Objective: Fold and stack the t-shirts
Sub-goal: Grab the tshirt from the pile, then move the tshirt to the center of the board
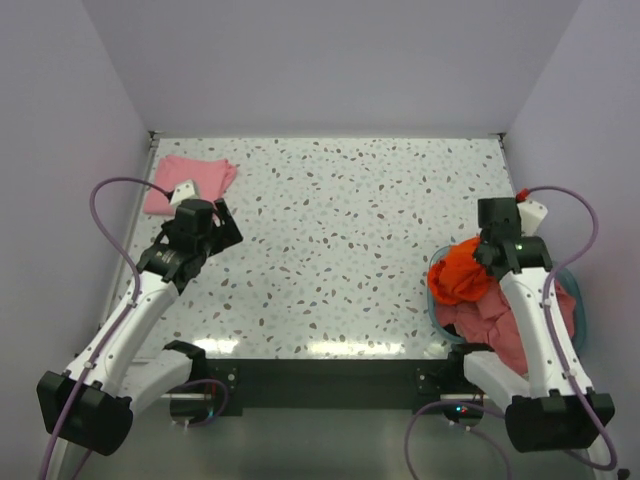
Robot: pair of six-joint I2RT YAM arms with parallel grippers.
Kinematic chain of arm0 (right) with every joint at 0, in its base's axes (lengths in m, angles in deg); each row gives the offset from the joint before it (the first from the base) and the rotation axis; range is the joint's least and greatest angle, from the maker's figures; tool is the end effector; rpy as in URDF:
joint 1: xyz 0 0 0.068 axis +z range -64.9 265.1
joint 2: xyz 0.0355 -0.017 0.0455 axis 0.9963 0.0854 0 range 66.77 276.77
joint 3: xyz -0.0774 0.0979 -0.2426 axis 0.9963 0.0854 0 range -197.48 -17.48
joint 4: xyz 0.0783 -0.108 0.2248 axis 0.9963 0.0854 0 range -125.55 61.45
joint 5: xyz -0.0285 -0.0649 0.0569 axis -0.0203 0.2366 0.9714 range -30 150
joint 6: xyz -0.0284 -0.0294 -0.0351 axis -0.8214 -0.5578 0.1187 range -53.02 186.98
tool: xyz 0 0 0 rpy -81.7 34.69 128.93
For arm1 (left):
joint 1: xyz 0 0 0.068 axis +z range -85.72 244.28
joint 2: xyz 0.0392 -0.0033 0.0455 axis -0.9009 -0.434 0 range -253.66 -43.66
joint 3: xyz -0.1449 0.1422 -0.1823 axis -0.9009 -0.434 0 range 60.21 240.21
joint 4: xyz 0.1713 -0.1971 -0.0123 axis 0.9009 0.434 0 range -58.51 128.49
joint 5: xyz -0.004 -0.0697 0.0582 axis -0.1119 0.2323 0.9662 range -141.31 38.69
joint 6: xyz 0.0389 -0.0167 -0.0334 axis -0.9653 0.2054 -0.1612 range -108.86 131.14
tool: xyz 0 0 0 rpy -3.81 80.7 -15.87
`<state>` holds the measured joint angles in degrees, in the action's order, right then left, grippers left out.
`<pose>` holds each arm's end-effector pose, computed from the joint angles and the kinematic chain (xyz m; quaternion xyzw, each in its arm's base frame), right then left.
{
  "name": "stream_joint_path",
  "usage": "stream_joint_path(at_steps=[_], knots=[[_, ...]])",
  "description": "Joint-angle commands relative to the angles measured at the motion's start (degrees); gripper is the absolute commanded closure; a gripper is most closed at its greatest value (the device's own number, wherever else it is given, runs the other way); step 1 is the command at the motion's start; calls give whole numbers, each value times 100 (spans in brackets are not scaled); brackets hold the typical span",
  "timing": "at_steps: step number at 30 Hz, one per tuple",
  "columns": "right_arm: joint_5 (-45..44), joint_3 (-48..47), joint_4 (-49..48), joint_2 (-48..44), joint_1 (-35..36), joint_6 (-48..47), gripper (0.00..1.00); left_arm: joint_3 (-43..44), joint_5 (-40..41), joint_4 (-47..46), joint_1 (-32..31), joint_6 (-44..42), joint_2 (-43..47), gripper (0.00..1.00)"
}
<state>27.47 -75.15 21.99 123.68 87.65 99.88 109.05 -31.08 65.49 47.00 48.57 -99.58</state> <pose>0.1776 -0.0112 0.3110 0.3181 0.8669 -0.1721 0.3431 0.1979 -0.0487 0.2909 -0.2284 0.8696 -0.0453 0.4355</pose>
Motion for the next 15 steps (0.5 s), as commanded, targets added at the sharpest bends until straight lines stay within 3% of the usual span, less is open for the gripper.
stream_joint_path(at_steps=[1, 6, 8, 15], knots=[[-333, -850, 29, -513, -26, -266, 100, 108, 227, -69, -4, 19, 64, 0], [88, -2228, 135, -698, -26, -749, 100, 354, 201, -51, -4, 10, 46, 0], [650, -3090, 21, -523, -26, -882, 100, 363, 131, -147, -4, -8, 55, 0], [4295, -5015, -1314, 372, -17, -847, 100, 644, -168, -183, -4, 54, -94, 0]])
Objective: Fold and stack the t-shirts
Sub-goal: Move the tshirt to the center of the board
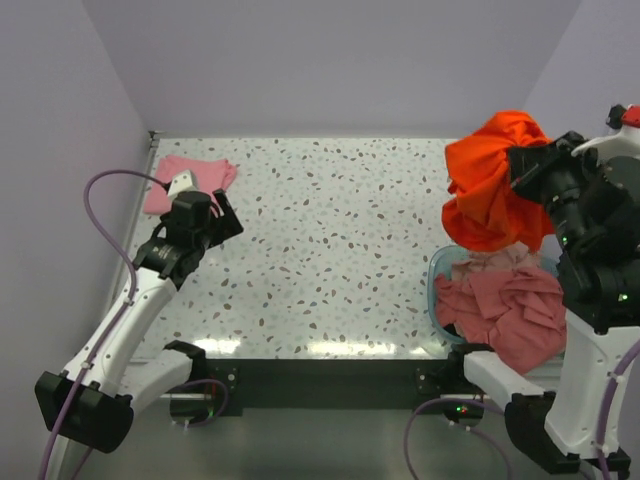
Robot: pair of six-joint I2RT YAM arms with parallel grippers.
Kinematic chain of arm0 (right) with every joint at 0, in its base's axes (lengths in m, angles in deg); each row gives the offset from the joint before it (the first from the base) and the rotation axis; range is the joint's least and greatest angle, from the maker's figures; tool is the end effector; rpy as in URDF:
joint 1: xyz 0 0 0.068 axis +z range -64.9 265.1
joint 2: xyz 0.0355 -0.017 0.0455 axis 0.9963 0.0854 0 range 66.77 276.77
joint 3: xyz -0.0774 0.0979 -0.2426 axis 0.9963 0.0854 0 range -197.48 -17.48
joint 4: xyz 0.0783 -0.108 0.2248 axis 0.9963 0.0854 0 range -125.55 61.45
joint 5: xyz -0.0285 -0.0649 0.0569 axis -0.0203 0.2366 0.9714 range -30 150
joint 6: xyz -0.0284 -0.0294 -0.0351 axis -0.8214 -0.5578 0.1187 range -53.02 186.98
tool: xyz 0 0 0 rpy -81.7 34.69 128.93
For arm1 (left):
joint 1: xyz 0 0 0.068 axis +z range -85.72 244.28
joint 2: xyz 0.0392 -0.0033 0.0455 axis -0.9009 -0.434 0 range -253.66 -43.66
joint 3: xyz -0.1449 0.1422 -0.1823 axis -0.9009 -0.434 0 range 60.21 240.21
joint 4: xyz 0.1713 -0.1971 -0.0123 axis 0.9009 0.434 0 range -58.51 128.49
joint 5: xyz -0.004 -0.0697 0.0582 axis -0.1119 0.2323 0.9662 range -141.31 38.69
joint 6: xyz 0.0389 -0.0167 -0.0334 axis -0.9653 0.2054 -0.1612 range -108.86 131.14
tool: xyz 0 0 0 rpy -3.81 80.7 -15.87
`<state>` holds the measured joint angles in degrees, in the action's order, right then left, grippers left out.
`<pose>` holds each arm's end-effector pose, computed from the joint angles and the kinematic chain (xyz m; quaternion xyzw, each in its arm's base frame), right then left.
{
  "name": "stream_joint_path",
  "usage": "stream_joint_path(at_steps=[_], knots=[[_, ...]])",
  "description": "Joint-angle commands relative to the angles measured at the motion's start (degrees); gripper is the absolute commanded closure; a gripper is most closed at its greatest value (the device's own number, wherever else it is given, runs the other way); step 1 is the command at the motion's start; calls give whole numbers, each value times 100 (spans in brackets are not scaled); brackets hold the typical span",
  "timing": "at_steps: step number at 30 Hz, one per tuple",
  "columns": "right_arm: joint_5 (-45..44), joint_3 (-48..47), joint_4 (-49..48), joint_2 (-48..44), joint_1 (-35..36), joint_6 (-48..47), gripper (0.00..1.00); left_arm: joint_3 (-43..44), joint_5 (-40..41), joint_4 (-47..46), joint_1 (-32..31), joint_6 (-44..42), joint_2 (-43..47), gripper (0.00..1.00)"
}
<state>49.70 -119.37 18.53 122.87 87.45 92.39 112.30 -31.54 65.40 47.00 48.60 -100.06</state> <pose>0.1085 -0.0019 0.5344 0.2081 0.7264 0.0903 0.6488 0.2013 -0.0500 0.3083 -0.2291 0.8594 -0.0606 0.4530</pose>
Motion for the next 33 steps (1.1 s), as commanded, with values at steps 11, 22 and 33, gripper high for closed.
stream_joint_path(at_steps=[11, 22, 33], knots=[[2744, -3371, -163, 3618, 2894, -818, 100, 907, 9, 167, -4, 192, -345, 0], [2007, 2906, -1368, 1782, 1509, 122, 41, 969, 352, 616, 5, 553, -503, 0], [1058, 3263, -1418, 1789, 2242, -783, 1, 284, -1217, -524, 5, 272, -1547, 0]])
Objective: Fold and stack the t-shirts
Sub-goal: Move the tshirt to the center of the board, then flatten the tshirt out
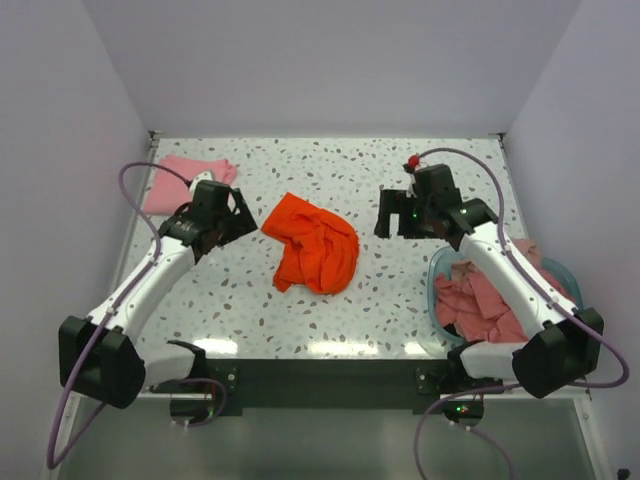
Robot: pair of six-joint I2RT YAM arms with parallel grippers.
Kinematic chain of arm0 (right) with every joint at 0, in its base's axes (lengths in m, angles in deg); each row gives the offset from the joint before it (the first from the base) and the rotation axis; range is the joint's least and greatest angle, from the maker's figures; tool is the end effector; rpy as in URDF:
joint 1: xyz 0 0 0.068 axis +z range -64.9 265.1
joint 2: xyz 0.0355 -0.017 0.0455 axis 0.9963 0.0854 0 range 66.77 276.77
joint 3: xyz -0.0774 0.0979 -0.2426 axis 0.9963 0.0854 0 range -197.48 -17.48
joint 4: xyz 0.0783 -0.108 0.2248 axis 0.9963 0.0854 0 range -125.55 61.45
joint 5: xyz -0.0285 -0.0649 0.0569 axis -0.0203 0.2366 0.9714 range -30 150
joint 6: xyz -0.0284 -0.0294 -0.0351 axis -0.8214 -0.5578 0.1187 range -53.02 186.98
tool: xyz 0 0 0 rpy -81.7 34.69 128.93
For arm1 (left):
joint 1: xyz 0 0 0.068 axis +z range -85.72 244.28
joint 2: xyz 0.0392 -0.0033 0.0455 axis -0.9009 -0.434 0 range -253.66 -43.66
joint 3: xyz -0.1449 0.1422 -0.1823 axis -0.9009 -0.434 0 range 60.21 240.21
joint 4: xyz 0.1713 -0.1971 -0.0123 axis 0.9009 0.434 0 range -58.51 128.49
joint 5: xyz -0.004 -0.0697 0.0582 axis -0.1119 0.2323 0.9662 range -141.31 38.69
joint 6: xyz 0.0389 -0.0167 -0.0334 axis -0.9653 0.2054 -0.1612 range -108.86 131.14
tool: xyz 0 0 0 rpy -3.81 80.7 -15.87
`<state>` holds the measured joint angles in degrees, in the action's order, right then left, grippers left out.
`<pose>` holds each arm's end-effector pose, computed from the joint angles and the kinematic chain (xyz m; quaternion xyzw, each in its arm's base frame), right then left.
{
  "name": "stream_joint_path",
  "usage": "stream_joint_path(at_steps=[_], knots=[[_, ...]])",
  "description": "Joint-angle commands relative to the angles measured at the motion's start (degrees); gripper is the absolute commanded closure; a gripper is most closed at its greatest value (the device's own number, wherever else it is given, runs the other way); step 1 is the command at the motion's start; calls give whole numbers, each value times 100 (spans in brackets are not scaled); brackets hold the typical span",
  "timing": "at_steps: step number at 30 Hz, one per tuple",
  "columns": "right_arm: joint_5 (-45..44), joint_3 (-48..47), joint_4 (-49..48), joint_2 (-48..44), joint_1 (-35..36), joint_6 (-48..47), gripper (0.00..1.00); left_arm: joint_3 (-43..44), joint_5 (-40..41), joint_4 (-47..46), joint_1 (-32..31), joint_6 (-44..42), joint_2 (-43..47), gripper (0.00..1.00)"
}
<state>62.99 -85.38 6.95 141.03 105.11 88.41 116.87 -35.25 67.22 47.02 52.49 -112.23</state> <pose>0.2535 0.0943 0.3177 0.0024 0.9360 0.1471 0.3199 0.2402 -0.0643 0.2874 -0.2420 0.8924 -0.0615 0.3758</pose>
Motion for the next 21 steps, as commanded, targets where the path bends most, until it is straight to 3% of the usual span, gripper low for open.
stream_joint_path(at_steps=[1, 5, 7, 12, 15, 18, 21], knots=[[-263, -136, -390, 44, 860, -420, 1, -208, -1093, -1229, 3, -196, -462, 0], [-131, -170, -936, 448, 1706, -481, 1, 228, -1798, -1683, 3, -328, -1498, 0], [-280, -668, -1024, 894, 2023, -552, 1, 511, -1842, -1622, -6, -355, -2202, 7], [-850, -1874, -1156, 2178, 2068, -587, 1, 1136, -1650, -1604, -14, -338, -3230, 18], [-1045, -2683, -1121, 3110, 2077, -710, 3, 1320, -1684, -1648, -6, -337, -3591, 28], [-984, -3500, -928, 3919, 2077, -1009, 5, 1531, -1632, -1543, 3, -337, -3881, 49], [-826, -4028, -814, 4517, 2068, -1395, 7, 1628, -1684, -1507, -6, -337, -4040, 60]])
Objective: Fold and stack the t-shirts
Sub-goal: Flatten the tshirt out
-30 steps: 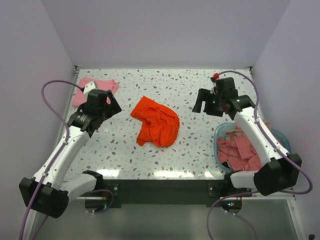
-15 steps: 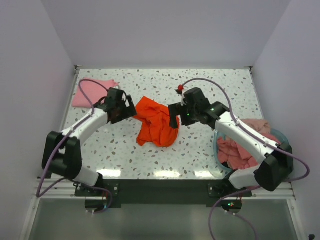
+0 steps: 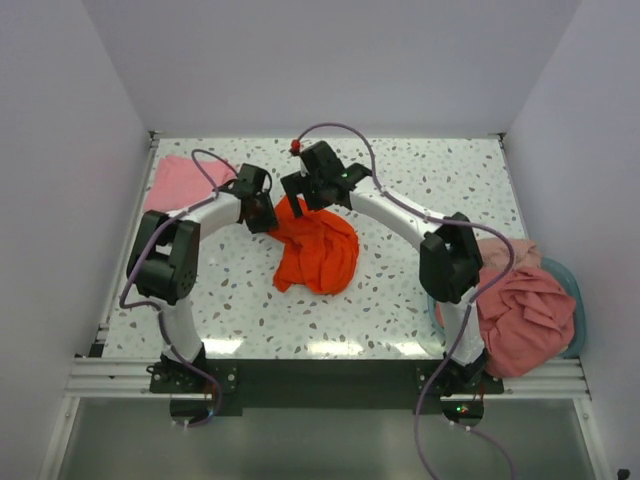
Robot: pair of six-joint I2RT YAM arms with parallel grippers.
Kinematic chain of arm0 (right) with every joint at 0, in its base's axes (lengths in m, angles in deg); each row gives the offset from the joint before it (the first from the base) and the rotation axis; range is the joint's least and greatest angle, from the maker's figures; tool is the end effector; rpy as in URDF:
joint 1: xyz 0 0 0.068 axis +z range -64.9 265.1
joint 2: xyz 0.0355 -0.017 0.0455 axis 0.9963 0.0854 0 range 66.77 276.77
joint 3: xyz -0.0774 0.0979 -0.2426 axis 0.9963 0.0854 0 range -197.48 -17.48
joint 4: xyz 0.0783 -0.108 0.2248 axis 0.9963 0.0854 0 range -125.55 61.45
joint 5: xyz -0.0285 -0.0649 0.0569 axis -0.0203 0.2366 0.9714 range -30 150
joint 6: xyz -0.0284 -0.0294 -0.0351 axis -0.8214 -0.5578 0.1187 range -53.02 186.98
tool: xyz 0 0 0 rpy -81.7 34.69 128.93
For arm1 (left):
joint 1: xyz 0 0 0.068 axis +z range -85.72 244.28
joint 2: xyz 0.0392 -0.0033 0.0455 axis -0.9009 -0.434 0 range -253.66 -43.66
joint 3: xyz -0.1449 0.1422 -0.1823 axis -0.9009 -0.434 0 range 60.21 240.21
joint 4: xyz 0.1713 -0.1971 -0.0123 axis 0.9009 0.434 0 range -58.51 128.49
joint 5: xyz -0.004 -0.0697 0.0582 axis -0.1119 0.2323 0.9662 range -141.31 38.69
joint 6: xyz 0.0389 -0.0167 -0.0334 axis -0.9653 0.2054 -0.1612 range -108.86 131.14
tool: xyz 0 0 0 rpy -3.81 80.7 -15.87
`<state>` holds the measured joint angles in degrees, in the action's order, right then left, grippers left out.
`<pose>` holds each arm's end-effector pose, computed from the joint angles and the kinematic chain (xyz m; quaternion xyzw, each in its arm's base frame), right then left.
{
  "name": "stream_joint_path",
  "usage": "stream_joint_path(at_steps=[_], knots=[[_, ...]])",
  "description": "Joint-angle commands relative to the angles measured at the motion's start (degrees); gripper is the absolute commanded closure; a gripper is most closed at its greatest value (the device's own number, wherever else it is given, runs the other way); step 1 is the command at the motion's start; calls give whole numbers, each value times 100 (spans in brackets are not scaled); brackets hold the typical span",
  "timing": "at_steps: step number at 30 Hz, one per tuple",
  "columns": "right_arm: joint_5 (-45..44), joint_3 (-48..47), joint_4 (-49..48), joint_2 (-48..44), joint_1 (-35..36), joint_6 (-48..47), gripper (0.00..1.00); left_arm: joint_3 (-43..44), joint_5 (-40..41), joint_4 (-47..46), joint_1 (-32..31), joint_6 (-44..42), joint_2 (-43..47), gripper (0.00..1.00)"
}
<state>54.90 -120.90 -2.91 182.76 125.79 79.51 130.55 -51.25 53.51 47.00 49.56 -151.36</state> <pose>0.3546 0.3007 0.2784 -0.2083 0.9000 0.1337 0.3587 0.3697 -0.1149 0.1697 -0.1771 0.9481 -0.1229 0.2337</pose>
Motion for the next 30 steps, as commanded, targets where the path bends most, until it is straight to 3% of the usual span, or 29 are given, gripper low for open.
stream_joint_path(at_steps=[1, 2, 4, 5, 18, 19, 20, 22, 23, 26, 30], knots=[[-8, -704, 329, 468, 9, -559, 7, 278, -76, -128, -4, -44, -146, 67], [-8, -776, 365, 669, 1, -707, 8, 287, -58, -110, 5, -44, -181, 73], [9, -916, 357, 828, 1, -857, 10, 304, -32, -32, 5, -45, -181, 96], [9, -961, 357, 908, 1, -945, 11, 296, -14, -5, -4, -53, -155, 100], [-298, -1384, 383, 1840, -8, -1201, 28, -627, 565, -295, 5, -53, 1365, 100], [-359, -1348, 366, 1840, -8, -1209, 32, -645, 592, -251, -4, -62, 1409, 100], [-403, -1322, 348, 1840, -8, -1210, 43, -645, 644, -216, 5, -71, 1471, 100], [-386, -1234, 304, 1814, -26, -1175, 56, -724, 671, -224, 5, -71, 1567, 100], [-421, -1181, 269, 1735, -34, -1157, 72, -742, 663, -242, 5, -80, 1655, 100], [-343, -1023, 111, 1516, -34, -1130, 100, -751, 697, -234, 5, -71, 1752, 100], [-140, -725, -83, 1077, -34, -1130, 100, -707, 750, -207, 14, -132, 1893, 100]])
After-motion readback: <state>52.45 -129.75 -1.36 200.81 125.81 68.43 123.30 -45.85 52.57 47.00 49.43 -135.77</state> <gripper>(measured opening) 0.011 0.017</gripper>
